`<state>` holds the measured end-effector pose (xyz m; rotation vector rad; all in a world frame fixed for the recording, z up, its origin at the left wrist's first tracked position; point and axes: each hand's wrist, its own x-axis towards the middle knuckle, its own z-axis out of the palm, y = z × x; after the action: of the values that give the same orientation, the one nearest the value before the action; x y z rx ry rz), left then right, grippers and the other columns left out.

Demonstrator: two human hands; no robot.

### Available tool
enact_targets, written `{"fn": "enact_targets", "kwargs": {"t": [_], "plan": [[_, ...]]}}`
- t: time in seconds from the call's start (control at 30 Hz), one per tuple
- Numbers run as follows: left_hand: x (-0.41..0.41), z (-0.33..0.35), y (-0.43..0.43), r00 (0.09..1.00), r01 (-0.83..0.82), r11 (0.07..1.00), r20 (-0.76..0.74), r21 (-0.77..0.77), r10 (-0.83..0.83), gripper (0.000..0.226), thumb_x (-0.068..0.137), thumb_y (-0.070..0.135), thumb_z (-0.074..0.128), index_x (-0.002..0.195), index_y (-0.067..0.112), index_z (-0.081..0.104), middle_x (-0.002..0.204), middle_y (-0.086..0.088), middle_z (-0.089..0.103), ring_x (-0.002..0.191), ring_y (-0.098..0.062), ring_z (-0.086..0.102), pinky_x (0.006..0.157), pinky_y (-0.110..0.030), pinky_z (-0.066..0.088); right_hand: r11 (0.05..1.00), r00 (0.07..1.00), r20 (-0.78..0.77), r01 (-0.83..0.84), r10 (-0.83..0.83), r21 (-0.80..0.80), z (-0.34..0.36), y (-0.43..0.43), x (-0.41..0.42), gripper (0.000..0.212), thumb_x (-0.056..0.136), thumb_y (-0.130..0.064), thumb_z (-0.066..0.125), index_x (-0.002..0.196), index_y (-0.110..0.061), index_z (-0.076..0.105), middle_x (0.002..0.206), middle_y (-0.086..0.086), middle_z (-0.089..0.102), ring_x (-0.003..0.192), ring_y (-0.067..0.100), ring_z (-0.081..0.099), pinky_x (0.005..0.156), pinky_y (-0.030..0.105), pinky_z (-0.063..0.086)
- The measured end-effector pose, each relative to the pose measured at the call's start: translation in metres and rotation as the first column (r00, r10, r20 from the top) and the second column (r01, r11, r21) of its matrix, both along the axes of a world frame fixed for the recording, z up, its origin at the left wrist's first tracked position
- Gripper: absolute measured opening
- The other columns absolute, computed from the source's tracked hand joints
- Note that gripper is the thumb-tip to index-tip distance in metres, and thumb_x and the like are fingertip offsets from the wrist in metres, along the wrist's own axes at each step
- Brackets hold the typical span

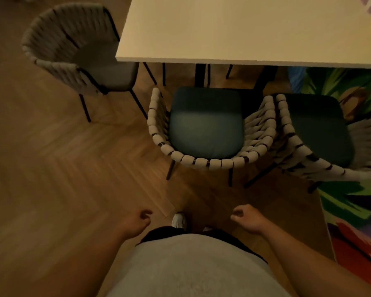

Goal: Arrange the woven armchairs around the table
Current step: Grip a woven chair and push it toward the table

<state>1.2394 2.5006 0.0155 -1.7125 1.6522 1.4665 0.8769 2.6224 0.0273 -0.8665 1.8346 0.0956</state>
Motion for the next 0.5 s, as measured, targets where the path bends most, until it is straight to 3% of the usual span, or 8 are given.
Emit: {"fn": "enact_targets", "kwargs": {"t": [0.1,0.27,0.37,0.5], "plan": [[0.028,0.005,0.035,0.991,-0.118,0.993,0.060,0.005,0.117,0.032,0.098,0.014,0.058,0.130,0.012,0.061,0.106,-0.004,0.067,0.088,-0.019,0.066,0.084,-0.029,0.052,0.996,0.996,0.004,-0.090,0.090,0.009,-0.004,0.005,0.006,0.049,0.100,-0.033,0.059,0.143,-0.012,0.052,0.146,0.007,0.053,0.134,0.024,0.050,0.106,0.032,0.043],[0.058,0.014,0.067,0.941,-0.335,0.942,0.049,-0.025,0.336,0.027,0.100,0.015,0.056,0.126,0.017,0.061,0.115,-0.002,0.062,0.092,-0.011,0.060,0.068,-0.012,0.043,0.966,0.967,0.004,-0.254,0.254,0.045,-0.012,-0.012,0.026,0.047,0.101,-0.030,0.058,0.142,-0.009,0.052,0.145,0.010,0.054,0.134,0.025,0.051,0.103,0.031,0.043],[0.079,0.012,0.074,0.894,-0.447,0.894,0.009,-0.036,0.448,0.032,0.100,0.013,0.055,0.131,0.012,0.060,0.114,-0.005,0.065,0.090,-0.012,0.061,0.072,-0.016,0.045,0.934,0.935,-0.005,-0.354,0.355,0.038,-0.014,-0.040,0.049,0.047,0.100,-0.030,0.059,0.142,-0.010,0.052,0.144,0.009,0.055,0.132,0.024,0.053,0.102,0.030,0.044],[0.116,0.002,0.068,0.856,-0.517,0.855,-0.003,-0.047,0.517,0.033,0.099,0.008,0.054,0.132,0.008,0.060,0.097,-0.003,0.065,0.077,-0.007,0.059,0.061,-0.013,0.042,0.881,0.881,-0.027,-0.472,0.473,0.024,-0.017,-0.098,0.095,0.044,0.100,-0.031,0.059,0.140,-0.012,0.056,0.141,0.007,0.058,0.130,0.022,0.054,0.102,0.031,0.045]]}}
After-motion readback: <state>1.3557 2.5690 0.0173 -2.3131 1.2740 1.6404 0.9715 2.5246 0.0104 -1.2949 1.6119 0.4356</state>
